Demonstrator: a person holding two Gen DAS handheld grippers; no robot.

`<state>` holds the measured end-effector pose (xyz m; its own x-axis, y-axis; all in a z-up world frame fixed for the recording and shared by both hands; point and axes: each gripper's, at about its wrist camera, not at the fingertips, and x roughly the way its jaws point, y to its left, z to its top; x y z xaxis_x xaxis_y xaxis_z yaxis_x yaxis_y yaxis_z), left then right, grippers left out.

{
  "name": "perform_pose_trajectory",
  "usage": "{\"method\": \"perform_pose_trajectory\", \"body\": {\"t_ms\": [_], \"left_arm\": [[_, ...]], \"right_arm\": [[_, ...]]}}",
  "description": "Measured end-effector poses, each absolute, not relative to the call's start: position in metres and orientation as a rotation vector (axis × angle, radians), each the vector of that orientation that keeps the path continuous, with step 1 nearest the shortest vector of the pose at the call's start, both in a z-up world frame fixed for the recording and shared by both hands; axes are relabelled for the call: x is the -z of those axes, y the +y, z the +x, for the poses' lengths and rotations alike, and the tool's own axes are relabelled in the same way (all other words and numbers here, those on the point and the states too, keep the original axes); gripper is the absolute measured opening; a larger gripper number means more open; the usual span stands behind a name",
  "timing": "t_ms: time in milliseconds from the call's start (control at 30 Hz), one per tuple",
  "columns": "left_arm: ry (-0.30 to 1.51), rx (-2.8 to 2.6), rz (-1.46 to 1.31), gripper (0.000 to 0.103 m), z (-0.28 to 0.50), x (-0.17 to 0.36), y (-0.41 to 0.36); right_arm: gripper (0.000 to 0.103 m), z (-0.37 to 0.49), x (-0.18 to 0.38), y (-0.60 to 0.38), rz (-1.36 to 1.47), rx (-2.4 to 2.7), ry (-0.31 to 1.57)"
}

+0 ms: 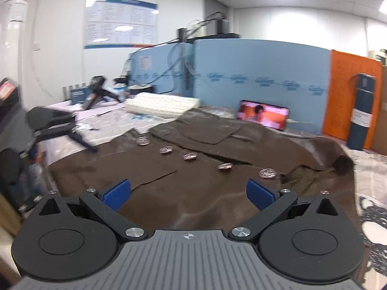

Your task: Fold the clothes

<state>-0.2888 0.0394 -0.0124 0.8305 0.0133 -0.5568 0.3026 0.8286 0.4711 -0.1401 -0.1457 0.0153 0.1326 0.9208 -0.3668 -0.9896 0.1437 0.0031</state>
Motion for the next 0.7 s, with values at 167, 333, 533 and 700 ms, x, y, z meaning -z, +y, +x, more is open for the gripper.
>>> {"method": "perform_pose_trajectory", "body": {"t_ms": [167, 333, 533, 700], "left_arm": [[0.5, 0.145, 0.493, 0.096, -0.284, -0.001, 0.057], [0.472, 0.15, 0.425, 0.096, -0.281, -0.006, 0.07], [0.435, 0.18, 0.352, 0.096, -0.284, -0.011, 0.084], [0.399, 0.203, 0.315, 0.096, -0.293, -0.012, 0.093]], "right_arm": [[0.103, -0.156, -0.012, -0.139, -0.34, -1.585, 0.314], [0.103, -0.171, -0.001, -0.113, -0.476, -1.635, 0.326], [0.103, -0.183, 0.005, -0.091, -0.56, -1.602, 0.281], [0.103, -0.172, -0.001, -0.08, -0.485, -1.558, 0.272]]}}
